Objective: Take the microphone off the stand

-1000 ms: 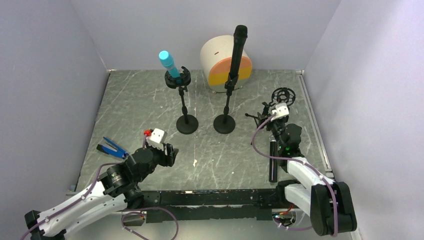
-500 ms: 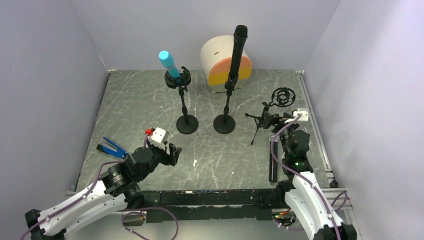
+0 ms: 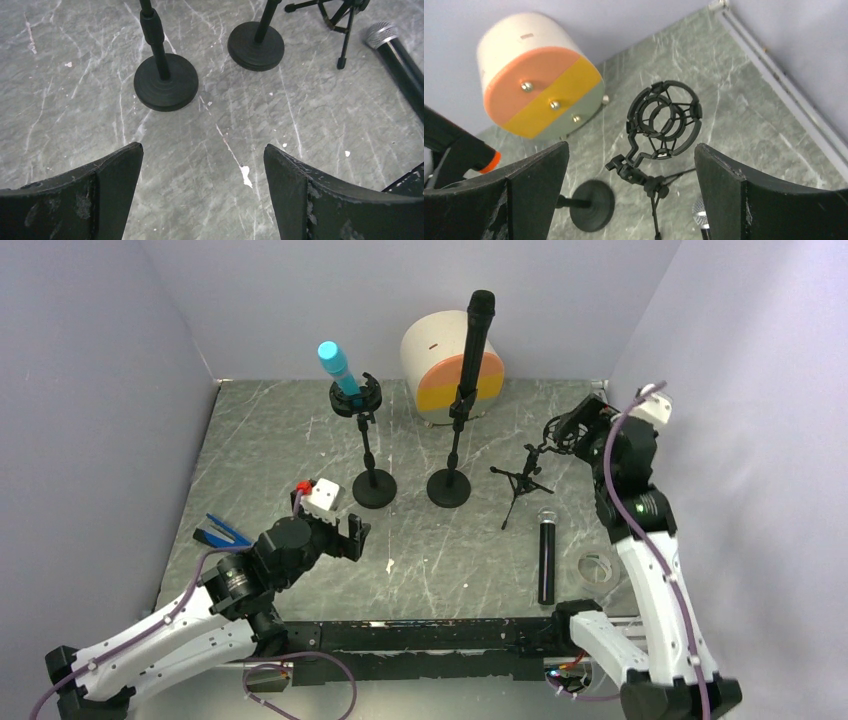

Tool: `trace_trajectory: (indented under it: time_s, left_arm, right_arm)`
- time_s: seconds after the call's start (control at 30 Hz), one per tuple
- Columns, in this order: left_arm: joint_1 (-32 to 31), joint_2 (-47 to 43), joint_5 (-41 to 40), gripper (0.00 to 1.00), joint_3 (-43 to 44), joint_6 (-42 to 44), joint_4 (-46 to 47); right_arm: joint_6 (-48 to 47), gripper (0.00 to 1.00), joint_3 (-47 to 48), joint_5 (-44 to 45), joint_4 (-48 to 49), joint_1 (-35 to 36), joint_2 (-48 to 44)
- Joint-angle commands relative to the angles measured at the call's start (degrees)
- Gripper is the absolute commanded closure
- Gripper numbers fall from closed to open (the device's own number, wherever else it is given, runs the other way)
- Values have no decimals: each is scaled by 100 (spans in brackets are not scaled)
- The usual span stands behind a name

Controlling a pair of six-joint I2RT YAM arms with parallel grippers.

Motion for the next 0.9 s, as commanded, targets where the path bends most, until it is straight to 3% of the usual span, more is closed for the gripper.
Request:
trace_trajectory:
  time_s: [0.0, 0.37, 0.63, 0.87]
  left_arm:
    - [14, 296, -234, 5, 404, 181, -306]
    - [25, 104, -247, 5, 342, 195, -464]
    - [115, 209, -97, 5, 285, 212, -438]
    - [907, 520, 750, 5, 145, 86, -75]
  right_arm:
    - [483, 1, 671, -524, -1320, -99, 823]
    - [885, 1, 941, -241, -1895, -165, 1462]
    - [648, 1, 949, -811, -1160, -399, 2037]
    - [411, 1, 1634, -1309, -1071, -545, 2915]
